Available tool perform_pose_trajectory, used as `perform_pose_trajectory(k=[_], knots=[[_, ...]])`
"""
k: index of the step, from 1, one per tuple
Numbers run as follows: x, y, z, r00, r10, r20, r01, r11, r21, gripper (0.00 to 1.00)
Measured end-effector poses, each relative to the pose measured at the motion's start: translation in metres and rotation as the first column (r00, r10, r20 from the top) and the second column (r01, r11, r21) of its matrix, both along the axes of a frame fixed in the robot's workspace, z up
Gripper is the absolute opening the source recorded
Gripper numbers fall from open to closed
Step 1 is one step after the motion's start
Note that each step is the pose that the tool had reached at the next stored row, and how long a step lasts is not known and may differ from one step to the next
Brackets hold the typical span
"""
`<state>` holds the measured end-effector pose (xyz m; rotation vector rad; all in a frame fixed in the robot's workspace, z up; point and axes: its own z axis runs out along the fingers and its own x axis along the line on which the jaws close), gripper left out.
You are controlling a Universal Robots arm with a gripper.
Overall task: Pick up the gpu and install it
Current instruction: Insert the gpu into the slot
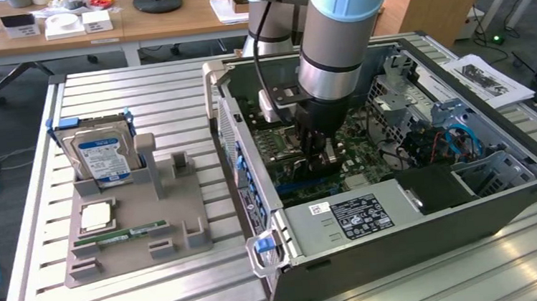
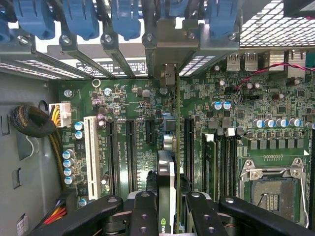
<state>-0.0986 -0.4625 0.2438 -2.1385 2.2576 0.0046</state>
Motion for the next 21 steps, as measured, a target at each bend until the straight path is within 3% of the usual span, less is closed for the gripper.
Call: perform_pose_trajectory(k=[4, 21], knots=[[0.0000, -0.0001, 0.0037, 1.0000, 0.000, -0.0006, 0.000, 1.0000, -0.0009, 0.27], [-0.0001, -0.0010, 0.0007, 1.0000, 0.000, -0.0007, 0.000, 1.0000, -0.0011, 0.27]])
